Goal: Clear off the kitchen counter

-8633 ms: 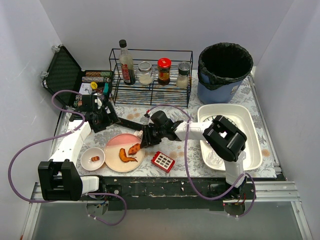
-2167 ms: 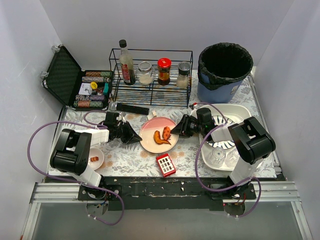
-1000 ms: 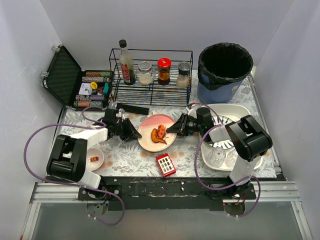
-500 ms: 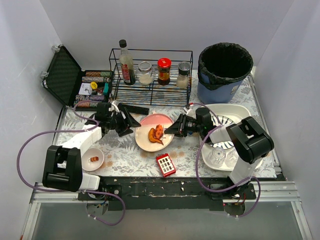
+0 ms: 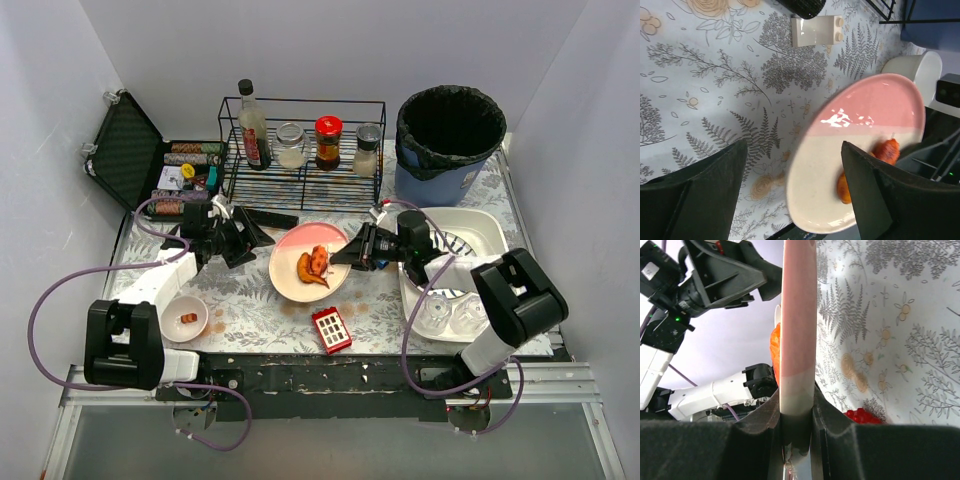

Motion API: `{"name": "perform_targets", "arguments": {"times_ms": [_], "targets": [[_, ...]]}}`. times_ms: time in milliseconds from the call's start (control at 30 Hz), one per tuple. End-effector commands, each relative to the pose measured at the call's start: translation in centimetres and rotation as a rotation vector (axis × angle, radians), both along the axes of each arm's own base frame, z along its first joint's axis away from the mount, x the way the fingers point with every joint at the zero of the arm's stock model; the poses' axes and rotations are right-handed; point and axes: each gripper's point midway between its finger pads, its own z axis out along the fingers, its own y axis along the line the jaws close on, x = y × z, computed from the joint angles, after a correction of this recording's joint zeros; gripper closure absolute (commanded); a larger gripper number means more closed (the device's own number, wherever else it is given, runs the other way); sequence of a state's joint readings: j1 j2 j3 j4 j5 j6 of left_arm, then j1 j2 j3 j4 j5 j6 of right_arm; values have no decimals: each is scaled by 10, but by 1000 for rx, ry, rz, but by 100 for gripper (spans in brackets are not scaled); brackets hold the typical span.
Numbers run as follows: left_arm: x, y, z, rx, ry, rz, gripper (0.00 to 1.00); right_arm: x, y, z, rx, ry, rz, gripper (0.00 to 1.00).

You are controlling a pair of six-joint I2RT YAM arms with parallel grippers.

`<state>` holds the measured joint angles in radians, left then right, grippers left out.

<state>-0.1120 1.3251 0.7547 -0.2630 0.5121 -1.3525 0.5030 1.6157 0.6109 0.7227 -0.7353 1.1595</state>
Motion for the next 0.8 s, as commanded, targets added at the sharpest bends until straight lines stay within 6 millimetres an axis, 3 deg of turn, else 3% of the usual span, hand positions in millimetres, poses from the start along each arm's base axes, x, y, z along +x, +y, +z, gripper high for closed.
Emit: {"name": "perform_targets", "arguments": {"times_ms": [0,200,533,767], "targets": [[7,13,15,59,-63,32,24,1,3,78,127,-175,44,99],[9,22,11,100,-57,61,19,9,-7,107,96,-219,-6,99],[10,28,10,116,-56,77,15,17,-26,178,199,-239,-100,99],[7,29,8,116,-51,71,15,33,-53,232,277,-262,-199,99]]}}
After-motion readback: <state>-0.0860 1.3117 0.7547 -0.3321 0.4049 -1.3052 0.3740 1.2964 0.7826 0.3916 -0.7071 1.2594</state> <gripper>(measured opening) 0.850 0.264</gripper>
